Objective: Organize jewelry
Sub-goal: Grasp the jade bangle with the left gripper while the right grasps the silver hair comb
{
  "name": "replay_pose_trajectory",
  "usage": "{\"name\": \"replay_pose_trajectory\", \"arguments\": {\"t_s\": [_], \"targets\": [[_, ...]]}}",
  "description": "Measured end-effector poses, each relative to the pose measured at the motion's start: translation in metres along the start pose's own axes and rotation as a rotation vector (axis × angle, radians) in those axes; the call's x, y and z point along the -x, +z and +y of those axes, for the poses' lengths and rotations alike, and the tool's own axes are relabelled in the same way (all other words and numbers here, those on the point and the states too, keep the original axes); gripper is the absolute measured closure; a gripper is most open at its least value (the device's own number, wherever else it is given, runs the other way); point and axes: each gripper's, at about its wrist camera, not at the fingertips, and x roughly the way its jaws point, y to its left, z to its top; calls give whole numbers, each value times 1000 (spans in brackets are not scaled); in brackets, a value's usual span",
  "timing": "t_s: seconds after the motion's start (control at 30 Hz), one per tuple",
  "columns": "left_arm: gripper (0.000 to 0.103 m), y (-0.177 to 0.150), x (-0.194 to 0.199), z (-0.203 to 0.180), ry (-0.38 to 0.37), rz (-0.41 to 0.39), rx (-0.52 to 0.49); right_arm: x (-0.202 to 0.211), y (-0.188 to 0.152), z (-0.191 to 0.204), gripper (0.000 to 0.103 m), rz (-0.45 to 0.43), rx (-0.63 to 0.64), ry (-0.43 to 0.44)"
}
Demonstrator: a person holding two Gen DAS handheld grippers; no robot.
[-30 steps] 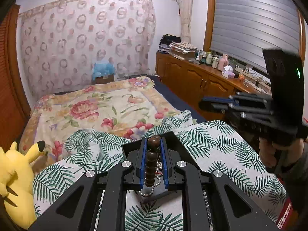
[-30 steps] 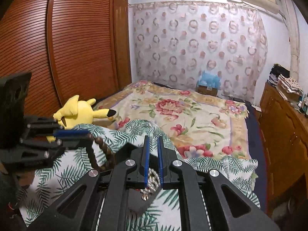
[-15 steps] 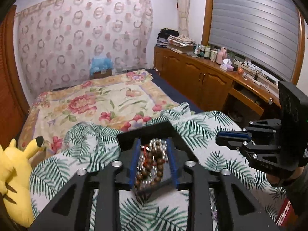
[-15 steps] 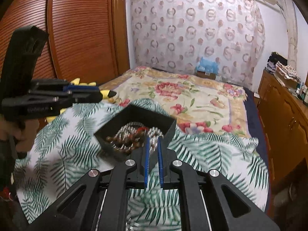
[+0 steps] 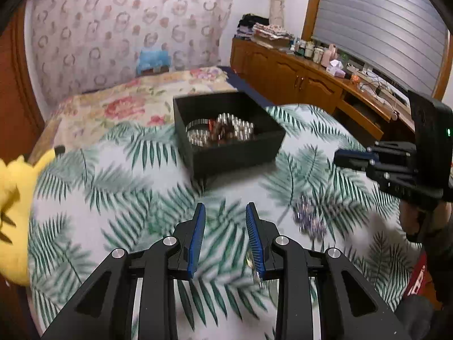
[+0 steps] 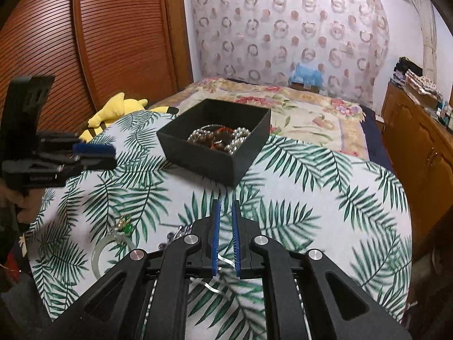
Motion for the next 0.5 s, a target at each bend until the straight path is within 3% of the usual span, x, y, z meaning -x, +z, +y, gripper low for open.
{"name": "replay_pose_trajectory", "arguments": {"t_s": [0.07,0.17,0.5], "targets": [[75,-9,1,-3,-2,11,3,2,-4,5,91,0,3,3],[75,-21,4,-8,-14,19,8,5,-10,13,77,-3,13,4],[75,-60,-1,-41,-66,86,-2,16,-31,19,77,-4,-10,-1]]}}
